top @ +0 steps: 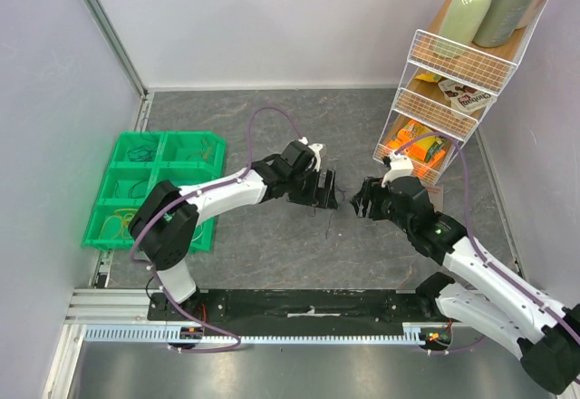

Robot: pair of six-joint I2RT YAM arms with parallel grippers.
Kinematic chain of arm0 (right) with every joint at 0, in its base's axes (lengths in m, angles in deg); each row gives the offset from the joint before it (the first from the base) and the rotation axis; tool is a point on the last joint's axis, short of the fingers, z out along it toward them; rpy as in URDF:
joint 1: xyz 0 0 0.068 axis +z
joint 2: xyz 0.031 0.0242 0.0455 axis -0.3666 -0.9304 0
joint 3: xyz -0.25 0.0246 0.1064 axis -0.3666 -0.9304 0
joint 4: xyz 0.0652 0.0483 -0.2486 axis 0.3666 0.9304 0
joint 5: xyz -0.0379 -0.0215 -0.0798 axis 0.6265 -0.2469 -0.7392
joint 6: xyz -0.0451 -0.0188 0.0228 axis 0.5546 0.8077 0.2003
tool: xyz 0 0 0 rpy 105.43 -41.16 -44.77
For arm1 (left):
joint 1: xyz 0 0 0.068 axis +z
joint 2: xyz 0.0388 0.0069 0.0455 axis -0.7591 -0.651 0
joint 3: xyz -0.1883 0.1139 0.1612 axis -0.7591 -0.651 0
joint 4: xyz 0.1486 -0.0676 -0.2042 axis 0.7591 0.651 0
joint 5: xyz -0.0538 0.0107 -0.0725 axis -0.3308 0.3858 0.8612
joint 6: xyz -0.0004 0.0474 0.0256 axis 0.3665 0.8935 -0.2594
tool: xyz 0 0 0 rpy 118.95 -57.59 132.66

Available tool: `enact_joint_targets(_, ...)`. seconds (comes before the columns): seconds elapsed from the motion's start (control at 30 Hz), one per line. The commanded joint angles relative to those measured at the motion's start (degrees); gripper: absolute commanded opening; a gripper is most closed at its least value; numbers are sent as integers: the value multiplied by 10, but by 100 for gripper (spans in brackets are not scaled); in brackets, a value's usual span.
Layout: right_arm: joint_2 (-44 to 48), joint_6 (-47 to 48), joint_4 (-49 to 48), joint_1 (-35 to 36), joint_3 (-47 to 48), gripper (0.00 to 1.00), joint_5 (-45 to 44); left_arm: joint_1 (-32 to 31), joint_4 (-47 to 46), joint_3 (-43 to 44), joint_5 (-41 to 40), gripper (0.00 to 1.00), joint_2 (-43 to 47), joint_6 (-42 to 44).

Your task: Untangle the cables

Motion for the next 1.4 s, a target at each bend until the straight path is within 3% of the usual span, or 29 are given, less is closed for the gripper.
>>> enact_joint_targets(0.0,39,-5,22,-2,14,68,-55,-9,17,53,-50,94,-27,21)
enact_joint_targets(0.23,37,-8,19,-2,0,68,-60,-22,78,131,-153,96,-89,31)
enact_joint_targets(0.63,47,-16,14,-2,-13,68,-64,-26,118,268,-221,96,-240,51)
enact_joint_targets(0.77,56,-15,15,-2,-20,68,-65,-35,125,276,-245,72,-254,51)
enact_joint_targets(1.0,56,-12,18,-2,-19,68,-66,-45,171,274,-333,2,-236,48)
enact_joint_targets(1.17,61,-6,19,-4,-20,68,-68,-14,176,237,-350,2,-138,99)
enact_joint_targets(1.37,40,-3,-10,-2,-37,68,-43,121,155,180,-219,2,17,131)
